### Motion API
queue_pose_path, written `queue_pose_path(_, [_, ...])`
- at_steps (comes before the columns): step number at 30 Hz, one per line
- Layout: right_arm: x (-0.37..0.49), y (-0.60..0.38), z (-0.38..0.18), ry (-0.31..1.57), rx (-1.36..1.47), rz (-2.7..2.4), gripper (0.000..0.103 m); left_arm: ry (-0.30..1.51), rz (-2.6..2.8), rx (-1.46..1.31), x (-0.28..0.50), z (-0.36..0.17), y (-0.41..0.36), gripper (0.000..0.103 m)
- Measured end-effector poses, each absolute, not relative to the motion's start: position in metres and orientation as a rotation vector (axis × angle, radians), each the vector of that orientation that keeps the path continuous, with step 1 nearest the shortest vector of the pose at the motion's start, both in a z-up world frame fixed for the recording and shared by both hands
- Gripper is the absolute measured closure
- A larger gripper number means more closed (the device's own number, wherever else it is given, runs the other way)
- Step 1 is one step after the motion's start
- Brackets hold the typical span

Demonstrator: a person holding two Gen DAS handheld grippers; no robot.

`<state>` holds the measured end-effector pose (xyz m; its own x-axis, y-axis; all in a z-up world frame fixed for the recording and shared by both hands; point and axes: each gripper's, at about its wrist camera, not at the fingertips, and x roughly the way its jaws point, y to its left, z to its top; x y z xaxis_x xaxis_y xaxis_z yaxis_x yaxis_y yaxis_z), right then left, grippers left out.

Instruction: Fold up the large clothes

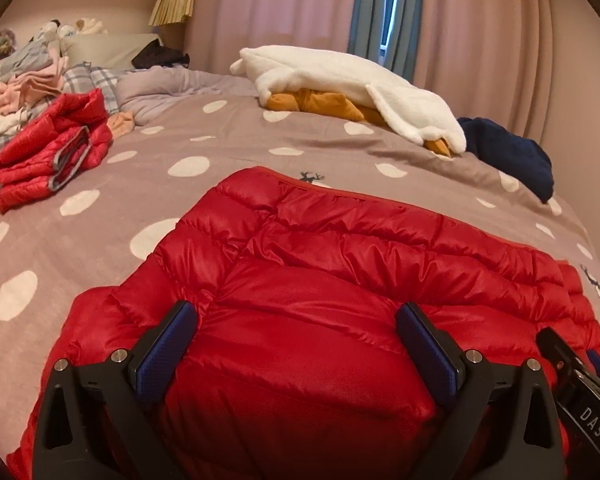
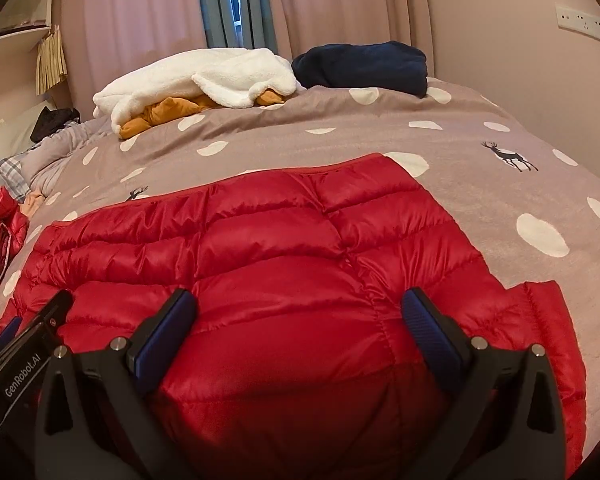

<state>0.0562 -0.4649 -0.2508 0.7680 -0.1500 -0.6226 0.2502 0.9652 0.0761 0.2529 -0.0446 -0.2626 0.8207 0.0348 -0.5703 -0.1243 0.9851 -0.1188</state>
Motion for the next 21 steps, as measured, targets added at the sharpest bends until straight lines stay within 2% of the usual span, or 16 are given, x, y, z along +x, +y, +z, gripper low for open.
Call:
queue_pose_path(13, [0.057,-0.464,-0.252,0.660,0.158,-0.219,0.000,0.606,0.086,-0.151,0.253,-0.262,-0.045,0.003])
queue_pose_path(17, [0.055,-0.470,-0.243,0.680,0.187,-0.194,0.001,0.634,0.067,-0.131,0.245,-0.247,-0.037,0.004])
queue_pose_path(21, [0.037,-0.477,-0.213,0.659,0.146,-0.212,0.001,0.491,0.088,-0.204,0.213,-0.214,-0.008,0.004])
